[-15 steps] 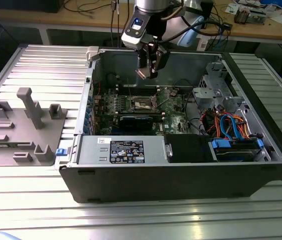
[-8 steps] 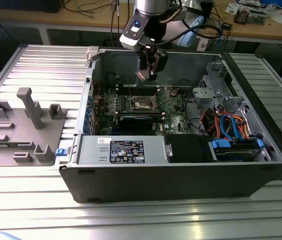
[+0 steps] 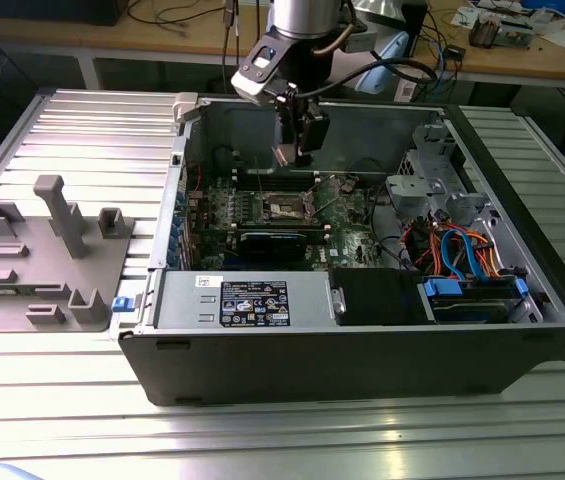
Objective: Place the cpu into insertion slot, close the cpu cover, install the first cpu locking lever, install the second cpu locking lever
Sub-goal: 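Place the cpu into insertion slot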
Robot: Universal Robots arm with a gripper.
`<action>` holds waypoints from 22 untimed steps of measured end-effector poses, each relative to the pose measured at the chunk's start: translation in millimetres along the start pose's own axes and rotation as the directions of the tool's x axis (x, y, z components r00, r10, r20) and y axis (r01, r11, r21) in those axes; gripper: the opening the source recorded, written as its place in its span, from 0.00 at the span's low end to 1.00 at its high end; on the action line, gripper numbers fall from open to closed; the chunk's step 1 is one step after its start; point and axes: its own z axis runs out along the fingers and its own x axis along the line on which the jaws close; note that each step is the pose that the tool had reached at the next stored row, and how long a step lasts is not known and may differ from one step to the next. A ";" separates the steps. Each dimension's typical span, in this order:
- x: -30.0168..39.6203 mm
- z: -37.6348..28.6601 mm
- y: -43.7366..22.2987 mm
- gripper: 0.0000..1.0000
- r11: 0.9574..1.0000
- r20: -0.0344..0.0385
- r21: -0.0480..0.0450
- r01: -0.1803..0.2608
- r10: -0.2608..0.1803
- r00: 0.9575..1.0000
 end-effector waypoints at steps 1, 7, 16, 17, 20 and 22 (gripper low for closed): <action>0.0 0.5 0.0 0.55 1.000 0.001 0.000 -0.009 0.009 1.000; 0.1 6.2 -0.1 0.55 0.995 0.007 0.001 -0.096 0.096 0.995; 0.1 13.0 -0.1 0.55 0.979 0.014 0.003 -0.205 0.205 0.979; 0.1 13.5 -0.1 0.55 0.977 0.015 0.003 -0.214 0.214 0.977; 0.1 14.1 -0.2 0.55 0.974 0.016 0.004 -0.226 0.226 0.974; 0.2 14.2 -0.1 0.55 0.974 0.015 0.004 -0.226 0.226 0.974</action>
